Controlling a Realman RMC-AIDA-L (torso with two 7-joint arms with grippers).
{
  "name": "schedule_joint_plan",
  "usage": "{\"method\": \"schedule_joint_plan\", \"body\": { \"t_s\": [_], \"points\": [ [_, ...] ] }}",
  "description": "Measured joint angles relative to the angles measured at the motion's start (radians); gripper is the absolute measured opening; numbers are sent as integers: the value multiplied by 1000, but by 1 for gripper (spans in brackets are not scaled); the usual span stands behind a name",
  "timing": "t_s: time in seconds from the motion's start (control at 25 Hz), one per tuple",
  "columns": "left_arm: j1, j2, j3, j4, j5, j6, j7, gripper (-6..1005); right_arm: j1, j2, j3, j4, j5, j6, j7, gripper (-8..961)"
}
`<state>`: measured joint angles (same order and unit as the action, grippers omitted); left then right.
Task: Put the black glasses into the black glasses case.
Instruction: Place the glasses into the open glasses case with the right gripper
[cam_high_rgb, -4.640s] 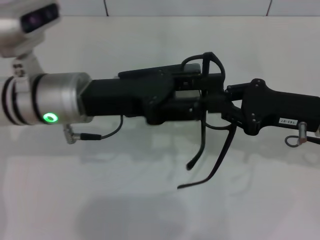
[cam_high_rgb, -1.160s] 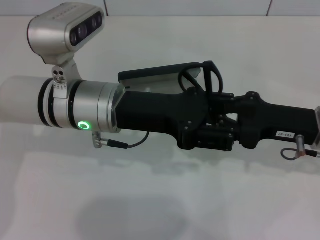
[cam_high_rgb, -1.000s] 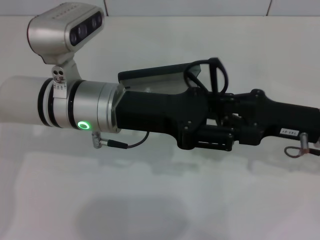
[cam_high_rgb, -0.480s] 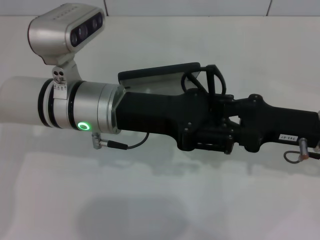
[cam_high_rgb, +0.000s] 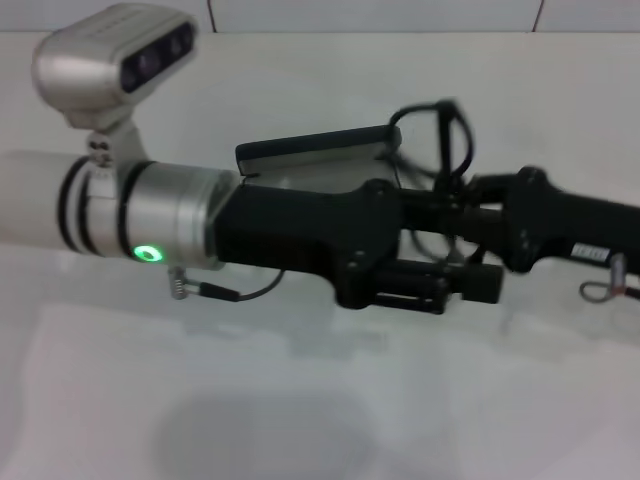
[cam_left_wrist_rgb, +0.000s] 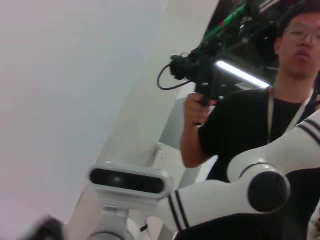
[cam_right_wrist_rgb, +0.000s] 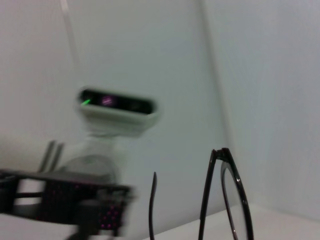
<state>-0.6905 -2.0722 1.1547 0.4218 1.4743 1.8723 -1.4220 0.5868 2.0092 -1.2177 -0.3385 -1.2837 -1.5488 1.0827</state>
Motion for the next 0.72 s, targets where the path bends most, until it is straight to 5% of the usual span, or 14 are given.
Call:
{"method": "schedule_joint_plan", "body": {
  "t_s": [0.36, 0.72],
  "points": [
    [123, 49, -124, 0, -36, 23, 23, 620, -78, 11, 11, -271, -63, 171, -7, 124],
    [181, 57, -159, 0, -35, 8, 41, 620, -36, 13, -14, -328, -108, 270, 4, 125]
  ]
}}
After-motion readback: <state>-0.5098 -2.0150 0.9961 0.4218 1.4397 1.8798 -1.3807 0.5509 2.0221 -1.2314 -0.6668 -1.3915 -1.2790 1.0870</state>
